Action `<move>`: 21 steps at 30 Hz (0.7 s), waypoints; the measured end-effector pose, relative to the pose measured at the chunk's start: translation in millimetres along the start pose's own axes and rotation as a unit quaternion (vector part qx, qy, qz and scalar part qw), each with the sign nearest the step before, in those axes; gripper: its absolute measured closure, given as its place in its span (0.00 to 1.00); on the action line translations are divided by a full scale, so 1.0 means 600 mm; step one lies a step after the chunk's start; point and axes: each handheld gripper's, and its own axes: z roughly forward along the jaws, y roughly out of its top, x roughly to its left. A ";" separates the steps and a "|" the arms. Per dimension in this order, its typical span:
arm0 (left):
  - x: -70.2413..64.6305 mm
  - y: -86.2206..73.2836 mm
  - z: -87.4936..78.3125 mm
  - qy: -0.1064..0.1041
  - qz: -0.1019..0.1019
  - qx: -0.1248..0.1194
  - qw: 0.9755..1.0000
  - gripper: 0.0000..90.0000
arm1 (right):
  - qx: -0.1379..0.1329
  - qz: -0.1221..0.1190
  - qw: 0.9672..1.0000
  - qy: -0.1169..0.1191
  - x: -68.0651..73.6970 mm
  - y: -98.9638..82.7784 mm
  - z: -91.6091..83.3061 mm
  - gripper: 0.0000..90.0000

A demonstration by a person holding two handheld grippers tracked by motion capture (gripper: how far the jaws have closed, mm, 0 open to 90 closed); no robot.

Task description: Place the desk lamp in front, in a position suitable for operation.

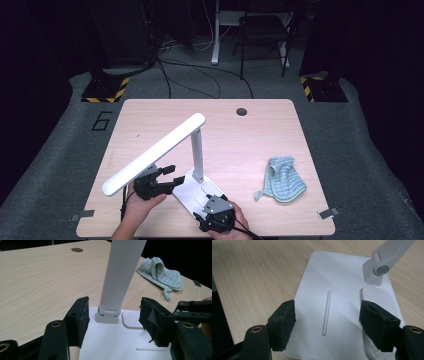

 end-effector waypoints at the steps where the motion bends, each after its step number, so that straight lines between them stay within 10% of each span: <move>1: 0.000 0.001 -0.001 -0.004 0.002 0.002 1.000 0.45 | 0.001 0.004 1.000 -0.002 0.001 -0.001 0.000 0.30; 21: 0.001 -0.005 0.000 0.002 0.002 0.004 1.000 0.45 | 0.018 -0.009 1.000 0.006 0.009 0.001 0.009 0.22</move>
